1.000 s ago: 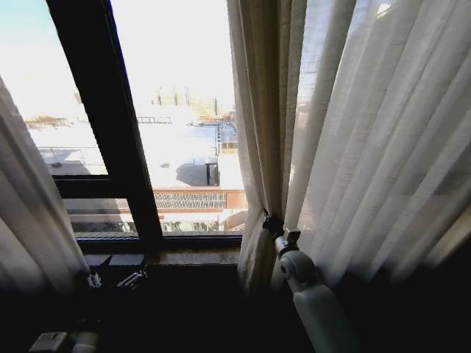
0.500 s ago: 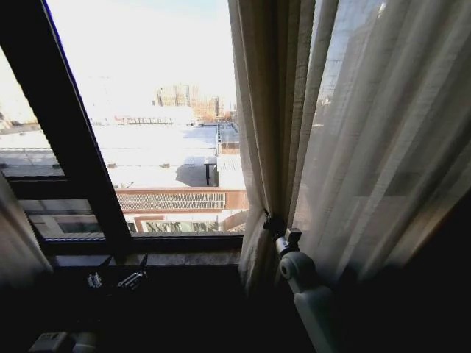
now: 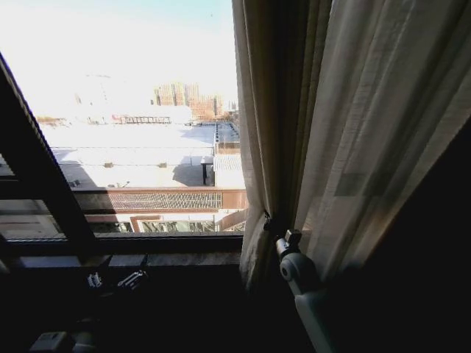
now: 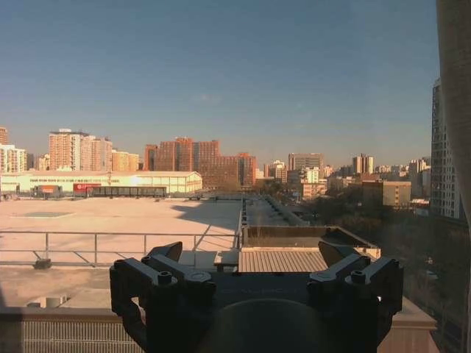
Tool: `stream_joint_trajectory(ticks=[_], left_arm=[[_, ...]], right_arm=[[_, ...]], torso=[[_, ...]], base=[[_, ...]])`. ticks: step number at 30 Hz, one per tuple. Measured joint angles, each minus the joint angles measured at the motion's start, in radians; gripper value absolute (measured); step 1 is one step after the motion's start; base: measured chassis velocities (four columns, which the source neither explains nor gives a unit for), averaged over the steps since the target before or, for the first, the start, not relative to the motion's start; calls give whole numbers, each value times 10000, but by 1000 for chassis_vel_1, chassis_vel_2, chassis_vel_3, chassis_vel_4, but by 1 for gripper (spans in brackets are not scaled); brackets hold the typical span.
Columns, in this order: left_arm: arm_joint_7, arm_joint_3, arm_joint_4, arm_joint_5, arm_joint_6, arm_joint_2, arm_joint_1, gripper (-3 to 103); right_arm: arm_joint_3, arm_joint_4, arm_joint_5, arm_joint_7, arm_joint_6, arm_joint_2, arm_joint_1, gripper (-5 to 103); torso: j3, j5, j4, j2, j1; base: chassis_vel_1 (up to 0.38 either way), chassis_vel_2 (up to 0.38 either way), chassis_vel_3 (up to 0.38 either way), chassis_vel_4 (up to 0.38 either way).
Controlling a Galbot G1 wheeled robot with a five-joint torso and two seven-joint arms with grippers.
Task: Open the curtains by pulling them apart, changing their state from closed to fully open.
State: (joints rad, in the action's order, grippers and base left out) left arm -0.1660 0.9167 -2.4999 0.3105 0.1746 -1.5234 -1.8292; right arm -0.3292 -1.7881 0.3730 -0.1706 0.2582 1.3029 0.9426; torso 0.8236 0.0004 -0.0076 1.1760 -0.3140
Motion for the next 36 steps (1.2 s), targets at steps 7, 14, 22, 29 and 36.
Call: stream_joint_trajectory(ticks=[7,14,22,29,36], left_arm=[[-14,20,0,0,-19,9,6,100],[-23,16,0,0,-38,-15,-5,100],[-29,8,0,3,-107,-25,-9,100],[-33,16,0,7,-140,-44,-40,100],[-46,18,-1,11,-242,-77,-90,100]], right_arm=[[-17,-89,-5,5,-5,-21,79,0],[-17,-98,-37,15,-19,-28,82,0],[-18,-71,-68,27,-76,-18,112,0],[-21,62,-209,147,-324,-24,153,0],[-32,143,-292,151,-381,-34,159,0]], torso=[[-1,-2,-1,1,1],[0,-3,0,0,1],[0,-6,0,0,0],[0,-1,0,0,1],[0,4,-4,0,1]], base=[[-362,-361,344,355],[-350,-356,334,353],[-358,-354,372,350],[-314,-319,313,327],[-82,-103,87,105]])
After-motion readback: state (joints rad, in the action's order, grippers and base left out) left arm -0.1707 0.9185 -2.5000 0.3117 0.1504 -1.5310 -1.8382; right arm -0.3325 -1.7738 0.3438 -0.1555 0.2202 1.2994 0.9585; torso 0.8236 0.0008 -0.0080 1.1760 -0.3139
